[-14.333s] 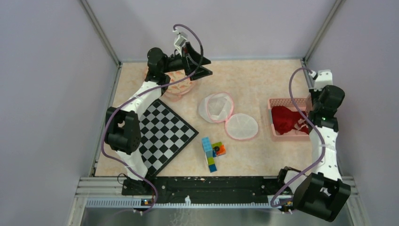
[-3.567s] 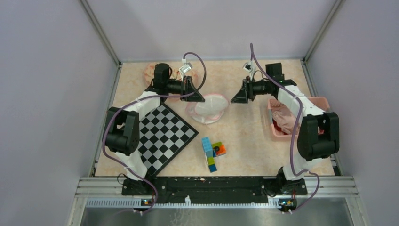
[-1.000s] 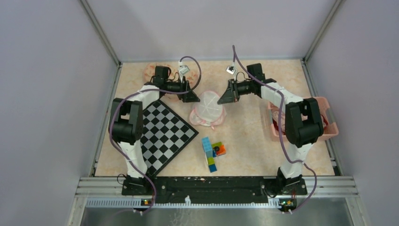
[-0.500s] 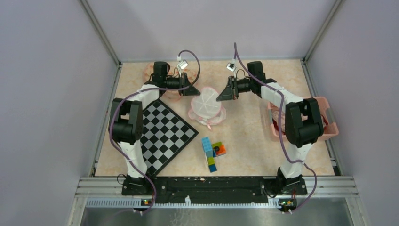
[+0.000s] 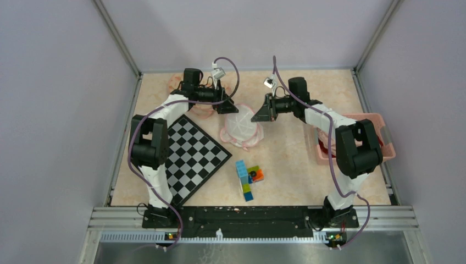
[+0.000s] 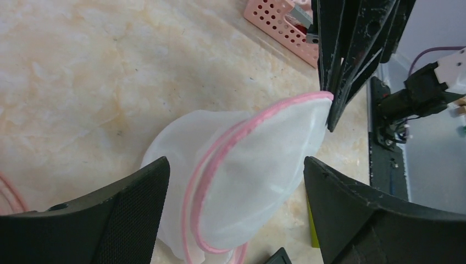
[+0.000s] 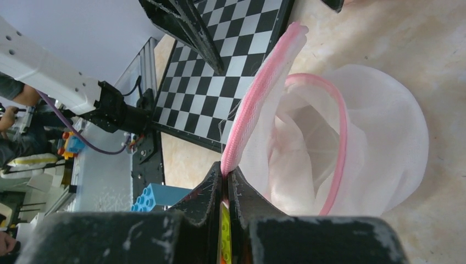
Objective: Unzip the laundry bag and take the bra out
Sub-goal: Close the laundry bag at the center of the board.
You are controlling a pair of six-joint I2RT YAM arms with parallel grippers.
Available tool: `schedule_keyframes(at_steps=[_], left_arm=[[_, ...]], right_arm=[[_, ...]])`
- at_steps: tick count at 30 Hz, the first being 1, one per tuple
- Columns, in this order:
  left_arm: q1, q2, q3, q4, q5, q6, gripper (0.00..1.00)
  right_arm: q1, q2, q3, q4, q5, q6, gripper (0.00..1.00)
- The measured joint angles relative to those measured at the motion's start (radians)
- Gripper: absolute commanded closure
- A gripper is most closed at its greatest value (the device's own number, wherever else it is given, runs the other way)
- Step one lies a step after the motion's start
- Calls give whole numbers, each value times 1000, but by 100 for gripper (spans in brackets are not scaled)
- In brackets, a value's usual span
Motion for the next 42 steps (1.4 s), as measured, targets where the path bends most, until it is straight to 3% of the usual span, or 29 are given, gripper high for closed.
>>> schedule_keyframes(at_steps=[5,12,16,21,22,26,28,37,42], left_arm=[[-27,0,71,-113,-49,137,10],[-34,62,257,-268,-1,317,24],[-36,100,286,-338,58,367,36],[-47,142,288,-407,113,396,67],[-51,146,288,-416,121,401,73],[-55,150,289,-447,139,423,93],[-54,150,291,-466,155,441,100],[-54,150,322,-535,175,517,100],[-54,151,338,-549,188,537,100]], right_arm=[[4,-17,-69,118,10,76,100],[4,-17,-74,132,-11,60,100],[4,-17,-65,93,-16,10,100],[4,-17,-47,55,-18,-41,98],[4,-17,-44,48,-18,-50,96],[3,-17,-31,18,-18,-72,68],[2,-17,-14,-10,-11,-89,61],[-68,-18,40,-50,10,-91,52],[-97,-18,53,-69,84,-115,51]])
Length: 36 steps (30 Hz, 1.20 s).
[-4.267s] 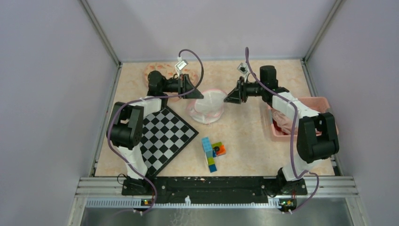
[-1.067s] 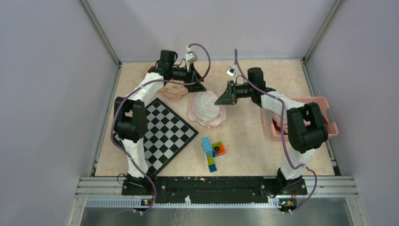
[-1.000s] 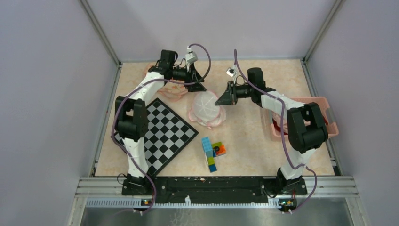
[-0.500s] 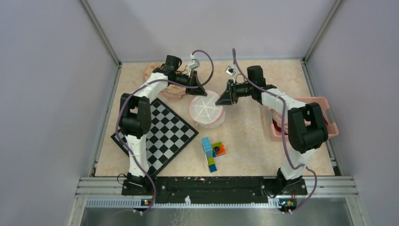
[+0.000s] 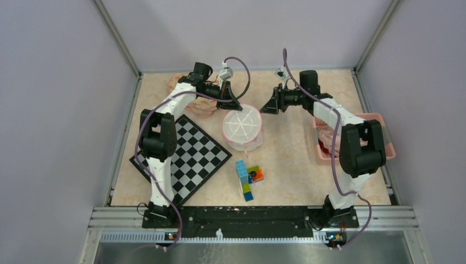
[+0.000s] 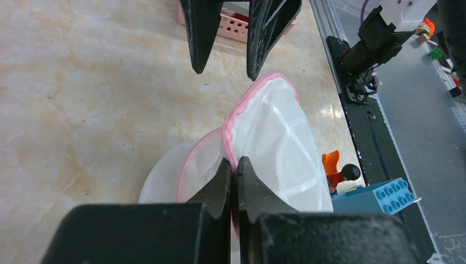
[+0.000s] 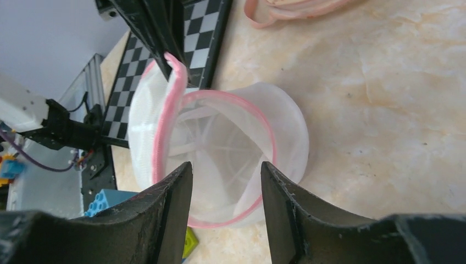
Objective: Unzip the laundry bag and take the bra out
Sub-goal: Close the laundry bag at the center of the board.
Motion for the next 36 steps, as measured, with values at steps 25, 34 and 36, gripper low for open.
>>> schedule_keyframes(at_steps=[25,34,36], left_arm=[[1,10,10,-126,-9,169,100],[2,11,10,-150,-59,200,100],[2,16,12,-150,-61,199,100]], right_arm=[[169,249,90,-114,176,-253,100],[142,249,116,-8,244,-152,100],[137,249,117,3,247,-142,91]])
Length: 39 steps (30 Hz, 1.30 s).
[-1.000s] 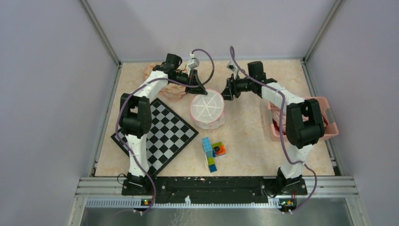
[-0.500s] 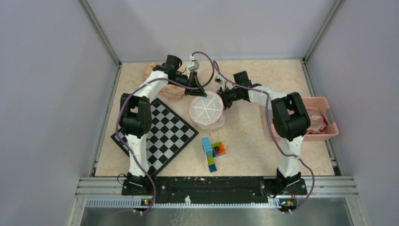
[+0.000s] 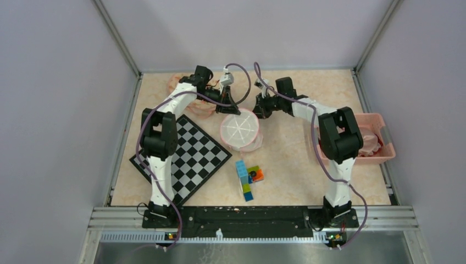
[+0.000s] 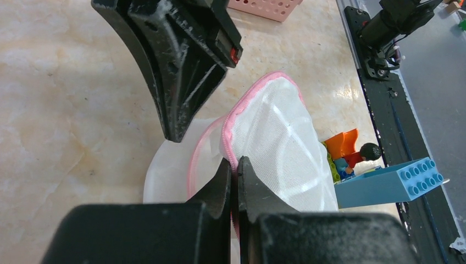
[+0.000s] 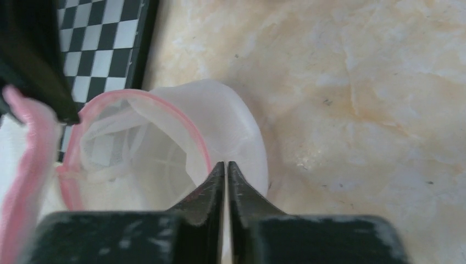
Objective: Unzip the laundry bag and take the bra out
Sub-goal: Close the laundry bag at the center of the board.
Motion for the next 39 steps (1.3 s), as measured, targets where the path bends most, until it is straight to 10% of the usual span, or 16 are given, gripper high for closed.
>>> schedule_keyframes(at_steps=[4,14,21,32,39], left_arm=[[0,19,3,-1,0,2,100],[0,27,5,-17,5,24,100],[4,27,6,-50,11,50,100],[9,27,13,-105,19,121,100],[8,27,16,-118,-1,154,100]], right_arm=[[-8,0,0,-12,-71,8,58],[22,0,105,-274,-129,-226,44],[55,28,111,-303,-41,-313,53],[59,47,95,-253,39,-296,99],[24,47,90,-183,48,-157,100]])
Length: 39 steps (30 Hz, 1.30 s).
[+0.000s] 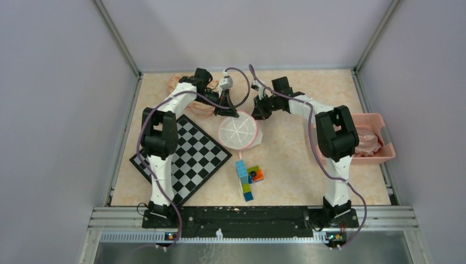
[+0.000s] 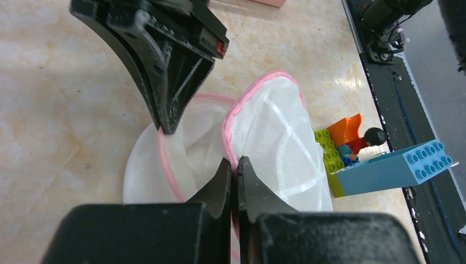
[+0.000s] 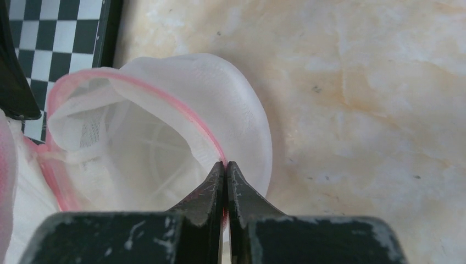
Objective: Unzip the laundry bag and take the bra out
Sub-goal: Close the laundry bag at the center of the board.
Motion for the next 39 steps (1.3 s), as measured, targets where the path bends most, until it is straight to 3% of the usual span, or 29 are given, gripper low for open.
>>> schedule_keyframes(at_steps=[7,20,34,39], left_arm=[[-14,23,1,56,-28,-44,98],[-45,34,-87,436,-105,-342,94],[-74,61,-129,437,-151,-280,86],[-73,77,-129,434,-202,-288,81]], right_arm=[[-35,0,-39,104,-33,160,100],[-35,0,-73,168,-98,270,100],[-38,0,-72,192,-75,332,100],[-39,0,-72,201,-74,351,76]])
